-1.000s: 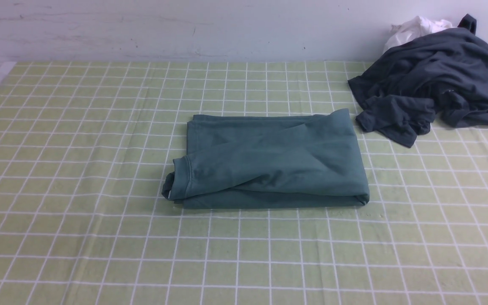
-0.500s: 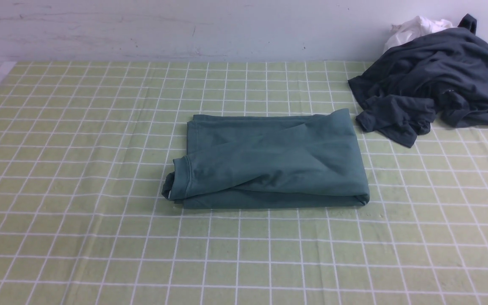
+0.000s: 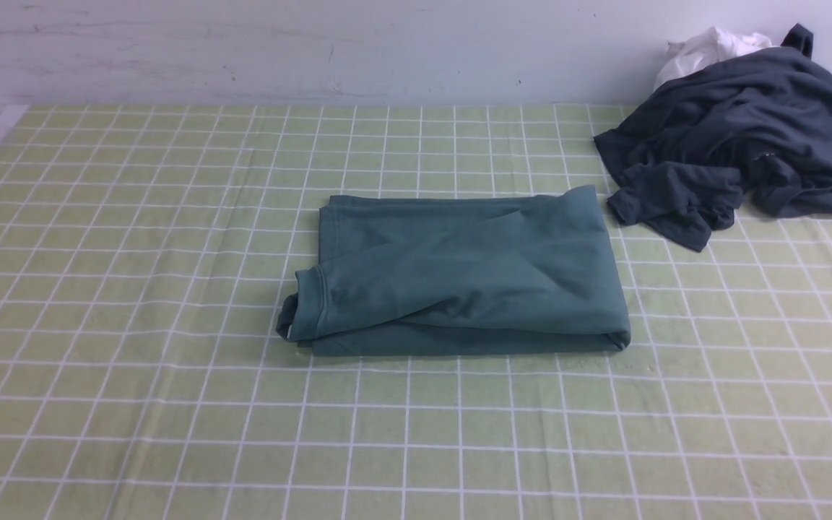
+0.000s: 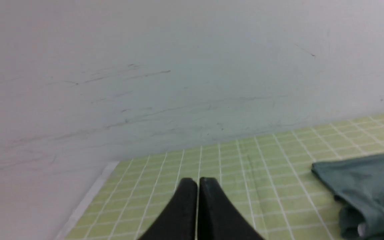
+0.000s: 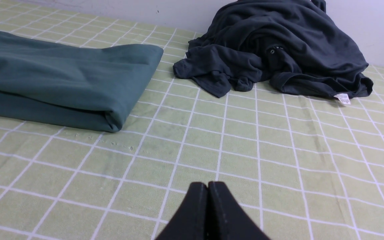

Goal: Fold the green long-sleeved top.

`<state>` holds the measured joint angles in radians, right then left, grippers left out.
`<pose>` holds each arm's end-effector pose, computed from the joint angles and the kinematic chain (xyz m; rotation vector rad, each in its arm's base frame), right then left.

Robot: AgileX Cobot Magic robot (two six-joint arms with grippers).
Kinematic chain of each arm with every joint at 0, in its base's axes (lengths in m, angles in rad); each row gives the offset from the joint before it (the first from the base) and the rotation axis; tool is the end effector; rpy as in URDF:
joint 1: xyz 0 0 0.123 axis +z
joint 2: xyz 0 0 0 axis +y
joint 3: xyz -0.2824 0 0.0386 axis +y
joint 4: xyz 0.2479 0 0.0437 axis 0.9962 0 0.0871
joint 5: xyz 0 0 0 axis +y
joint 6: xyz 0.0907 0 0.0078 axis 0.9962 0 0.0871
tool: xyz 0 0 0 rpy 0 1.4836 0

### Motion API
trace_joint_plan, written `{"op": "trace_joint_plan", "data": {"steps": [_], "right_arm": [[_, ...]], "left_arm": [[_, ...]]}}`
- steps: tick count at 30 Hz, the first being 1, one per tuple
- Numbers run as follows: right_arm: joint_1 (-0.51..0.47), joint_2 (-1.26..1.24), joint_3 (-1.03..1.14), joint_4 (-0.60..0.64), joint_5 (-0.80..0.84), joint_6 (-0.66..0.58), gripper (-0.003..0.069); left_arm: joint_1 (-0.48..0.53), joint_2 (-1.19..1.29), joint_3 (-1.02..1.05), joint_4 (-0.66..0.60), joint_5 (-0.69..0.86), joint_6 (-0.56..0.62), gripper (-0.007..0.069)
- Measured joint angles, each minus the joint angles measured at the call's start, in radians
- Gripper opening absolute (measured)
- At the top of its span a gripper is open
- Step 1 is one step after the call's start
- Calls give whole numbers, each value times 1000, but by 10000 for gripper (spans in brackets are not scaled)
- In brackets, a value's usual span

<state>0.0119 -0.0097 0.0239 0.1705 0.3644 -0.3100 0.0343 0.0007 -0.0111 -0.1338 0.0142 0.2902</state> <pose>0.0528 0.0062 0.1732 -0.1925 1.8470 -0.0401 0.0558 0.0017 0.2155 0.0924 1.4863 0.1527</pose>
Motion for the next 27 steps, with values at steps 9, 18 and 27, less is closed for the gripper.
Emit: {"op": "trace_joint_plan", "data": {"steps": [9,18,27], "right_arm": [[0,0,0,8,2,0,-10],[0,0,0,8,2,0,-10],[0,0,0,8,2,0,-10]], "left_arm": [[-4,-12,40,33,338,-106,-4],[-30,-12,39,36,356,-161,-4],[-44,-12,39,36,356,-166,-4]]}}
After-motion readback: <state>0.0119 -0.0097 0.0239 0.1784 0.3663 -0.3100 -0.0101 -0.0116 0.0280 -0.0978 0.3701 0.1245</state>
